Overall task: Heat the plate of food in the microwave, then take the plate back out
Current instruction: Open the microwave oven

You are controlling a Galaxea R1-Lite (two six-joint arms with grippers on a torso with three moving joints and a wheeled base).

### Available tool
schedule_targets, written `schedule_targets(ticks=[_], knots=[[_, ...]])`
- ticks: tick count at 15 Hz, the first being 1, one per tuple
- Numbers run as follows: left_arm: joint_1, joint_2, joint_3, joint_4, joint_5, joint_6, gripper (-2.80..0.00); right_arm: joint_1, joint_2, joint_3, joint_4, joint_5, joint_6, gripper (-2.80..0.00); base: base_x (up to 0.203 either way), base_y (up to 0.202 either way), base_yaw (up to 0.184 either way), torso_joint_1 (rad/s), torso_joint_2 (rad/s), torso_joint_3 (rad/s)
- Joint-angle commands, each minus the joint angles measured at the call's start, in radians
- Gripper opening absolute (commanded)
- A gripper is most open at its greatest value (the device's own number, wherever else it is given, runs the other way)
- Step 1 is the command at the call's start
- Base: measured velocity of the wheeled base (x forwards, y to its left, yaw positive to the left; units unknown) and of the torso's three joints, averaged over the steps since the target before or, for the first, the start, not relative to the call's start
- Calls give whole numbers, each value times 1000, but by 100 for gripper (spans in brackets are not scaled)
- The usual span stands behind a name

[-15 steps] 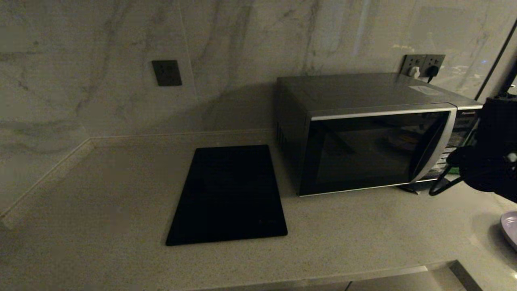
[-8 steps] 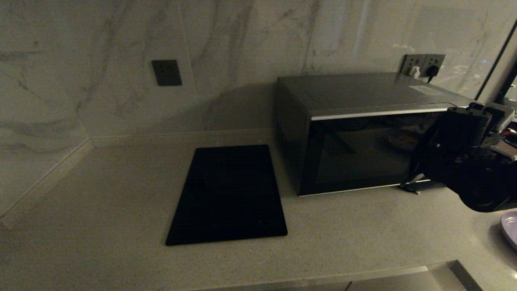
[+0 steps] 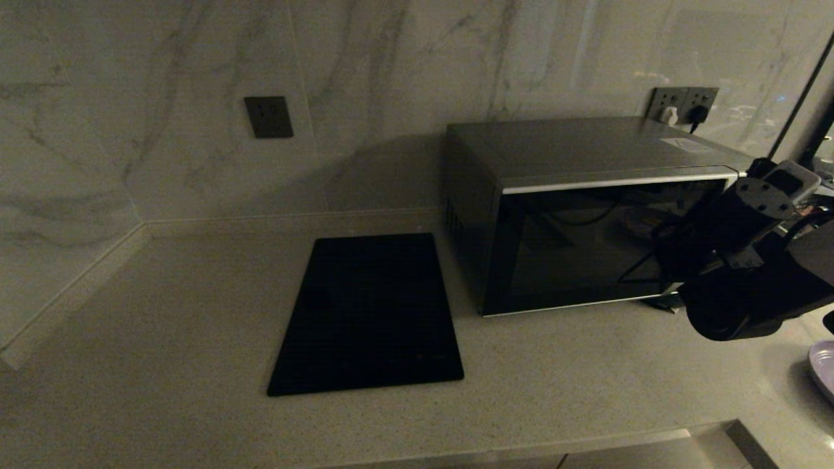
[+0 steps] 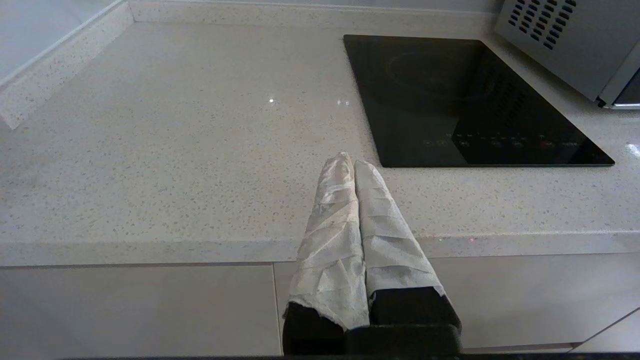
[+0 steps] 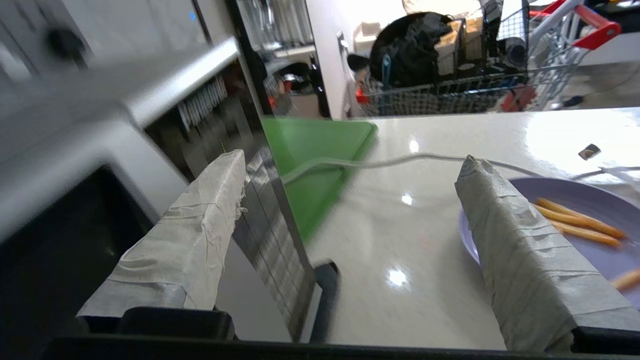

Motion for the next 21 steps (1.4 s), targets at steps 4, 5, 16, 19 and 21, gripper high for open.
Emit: schedule_targets(ticks=[4,5,16,19,21], knots=[[0,2,0,0,1,-1,-280,62,-26,191,-9,-11,-6,0,0,0,0,0,0,0],[0,2,0,0,1,-1,-280,84,-35,219,-9,-7,-6,0,0,0,0,0,0,0],[0,2,0,0,1,-1,-280,120,89,174,-9,0,7,0,0,0,0,0,0,0],[0,2,0,0,1,-1,-280,100,133,116,-9,9,-1,0,0,0,0,0,0,0],[0,2,0,0,1,-1,-280,92,152,89,-9,14,-2,0,0,0,0,0,0,0]])
